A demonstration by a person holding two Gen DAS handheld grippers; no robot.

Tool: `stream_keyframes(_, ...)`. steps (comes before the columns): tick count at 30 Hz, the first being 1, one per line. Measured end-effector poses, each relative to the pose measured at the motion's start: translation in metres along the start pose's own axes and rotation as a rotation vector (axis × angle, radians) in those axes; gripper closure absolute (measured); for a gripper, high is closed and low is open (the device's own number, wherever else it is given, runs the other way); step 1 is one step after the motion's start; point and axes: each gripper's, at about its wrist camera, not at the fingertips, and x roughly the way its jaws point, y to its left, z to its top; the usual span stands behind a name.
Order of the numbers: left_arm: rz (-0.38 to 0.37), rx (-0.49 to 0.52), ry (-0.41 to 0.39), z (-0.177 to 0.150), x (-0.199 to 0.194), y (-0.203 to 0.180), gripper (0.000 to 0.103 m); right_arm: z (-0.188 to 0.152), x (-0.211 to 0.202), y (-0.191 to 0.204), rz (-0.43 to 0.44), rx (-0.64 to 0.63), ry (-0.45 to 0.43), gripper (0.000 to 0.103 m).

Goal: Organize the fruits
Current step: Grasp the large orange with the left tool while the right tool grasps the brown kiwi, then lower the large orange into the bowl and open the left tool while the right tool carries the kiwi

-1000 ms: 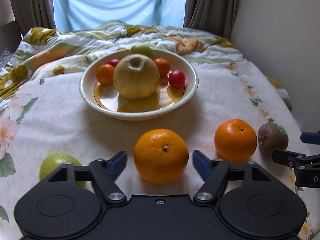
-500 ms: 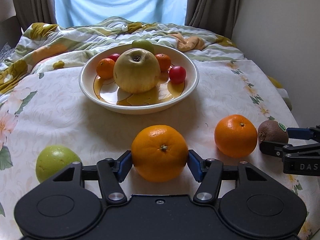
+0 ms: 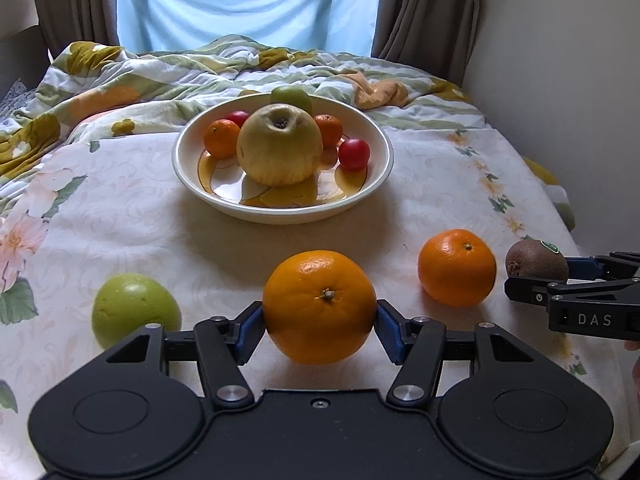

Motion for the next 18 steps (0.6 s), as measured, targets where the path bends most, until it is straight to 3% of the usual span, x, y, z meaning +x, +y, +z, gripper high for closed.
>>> stream_keyframes(18,-0.002,-0.008,-0.12,0.033,-0.087,0.017,0.04,0.041,-0.076,0.028,0.008,-0.02,-0.099,0.022)
